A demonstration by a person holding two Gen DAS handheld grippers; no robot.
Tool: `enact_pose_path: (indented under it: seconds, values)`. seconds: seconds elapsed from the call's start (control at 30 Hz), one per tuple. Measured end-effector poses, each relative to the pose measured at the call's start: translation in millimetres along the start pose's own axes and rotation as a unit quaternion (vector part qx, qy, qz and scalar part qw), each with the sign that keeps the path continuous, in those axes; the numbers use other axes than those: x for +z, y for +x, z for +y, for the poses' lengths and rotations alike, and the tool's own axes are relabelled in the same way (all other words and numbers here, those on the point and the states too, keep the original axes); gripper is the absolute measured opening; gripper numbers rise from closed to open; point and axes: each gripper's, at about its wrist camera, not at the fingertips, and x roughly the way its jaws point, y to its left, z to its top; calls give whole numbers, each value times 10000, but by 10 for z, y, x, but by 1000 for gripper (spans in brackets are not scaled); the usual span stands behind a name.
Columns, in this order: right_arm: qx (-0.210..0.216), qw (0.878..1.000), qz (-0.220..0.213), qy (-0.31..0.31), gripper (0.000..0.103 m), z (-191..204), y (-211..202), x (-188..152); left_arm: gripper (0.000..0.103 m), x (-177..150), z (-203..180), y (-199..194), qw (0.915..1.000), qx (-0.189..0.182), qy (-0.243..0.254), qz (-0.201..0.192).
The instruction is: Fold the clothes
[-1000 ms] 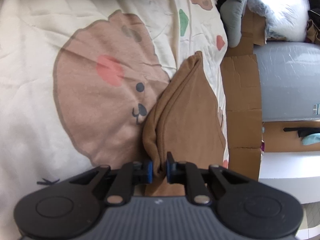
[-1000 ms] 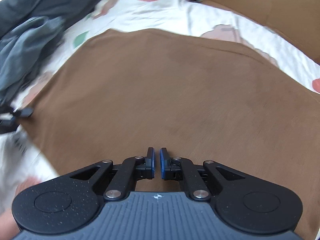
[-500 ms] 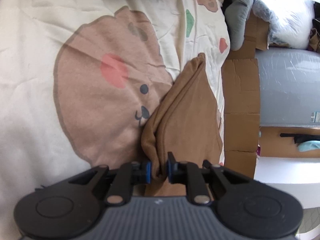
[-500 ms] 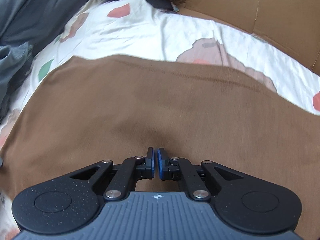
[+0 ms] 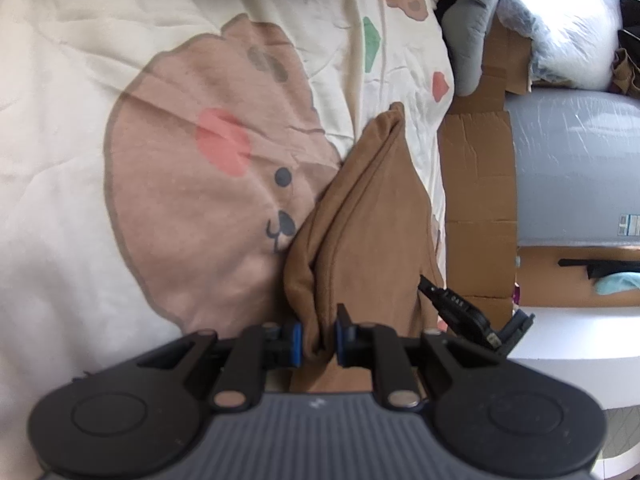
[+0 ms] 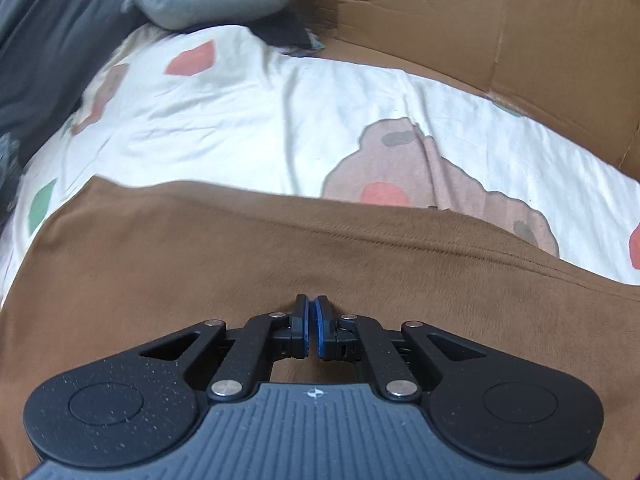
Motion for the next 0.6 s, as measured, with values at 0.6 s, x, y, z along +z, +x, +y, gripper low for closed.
enact_pose_path:
  seconds: [0.6]
  values:
    - [126, 9985, 526, 57, 24, -142, -112, 642, 15, -31, -60, 11, 9980, -38, 630, -93]
